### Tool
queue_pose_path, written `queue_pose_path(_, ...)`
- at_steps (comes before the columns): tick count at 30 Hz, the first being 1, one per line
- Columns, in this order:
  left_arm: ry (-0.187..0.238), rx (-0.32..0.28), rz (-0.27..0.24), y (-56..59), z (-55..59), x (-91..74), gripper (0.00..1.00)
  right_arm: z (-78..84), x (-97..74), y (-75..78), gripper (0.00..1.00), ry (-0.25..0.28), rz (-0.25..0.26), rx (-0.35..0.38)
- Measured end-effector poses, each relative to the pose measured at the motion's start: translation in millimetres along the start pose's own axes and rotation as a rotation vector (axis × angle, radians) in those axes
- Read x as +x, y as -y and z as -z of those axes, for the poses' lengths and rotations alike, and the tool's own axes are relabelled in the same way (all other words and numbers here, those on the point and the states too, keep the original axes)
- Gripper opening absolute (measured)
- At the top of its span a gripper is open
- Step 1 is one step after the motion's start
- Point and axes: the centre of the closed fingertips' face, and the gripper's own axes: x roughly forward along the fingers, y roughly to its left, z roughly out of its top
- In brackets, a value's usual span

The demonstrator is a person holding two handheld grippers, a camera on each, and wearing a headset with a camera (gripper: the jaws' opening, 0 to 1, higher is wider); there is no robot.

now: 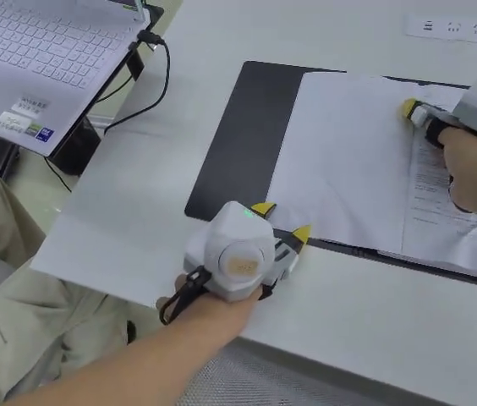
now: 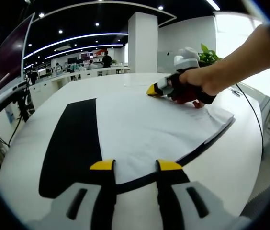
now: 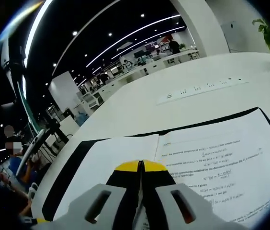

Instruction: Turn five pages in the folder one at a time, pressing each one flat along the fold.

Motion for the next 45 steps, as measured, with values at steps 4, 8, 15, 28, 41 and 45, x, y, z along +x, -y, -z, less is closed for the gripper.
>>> queue_pose_path(4, 0.007, -0.008, -0.001, -0.3, 0.6, 0.3, 0.32, 9.2, -14.6, -8.5, 0.00, -0.019, -0.004, -0.002)
queue_pose_path(8, 0.010, -0.006, -0.001, -0.4, 0.9, 0.2, 0.32, 18.1, -38.4, -22.5, 0.00, -0.016, -0.010, -0.004)
queue_pose_path(15, 0.013, -0.002, 0.000, -0.5, 1.9, 0.8, 0.32, 27.6, -56.9, -30.9, 0.00, -0.051, -0.026, -0.022)
queue_pose_path(28, 0.017, -0.001, 0.000, -1.0, 2.7, -0.1, 0.32, 46.8, -83.7, -54.9, 0.00, -0.087, -0.075, -0.036)
queue_pose_path(41, 0.020, 0.000, 0.000, -0.8, 2.2, -2.2, 0.32, 72.6, -107.7, -61.0, 0.00, -0.112, -0.096, 0.029)
queue_pose_path(45, 0.021, -0.001, 0.001, -0.6, 1.4, -3.1, 0.32, 82.9, -116.4, -63.6, 0.00, -0.131, -0.102, 0.029)
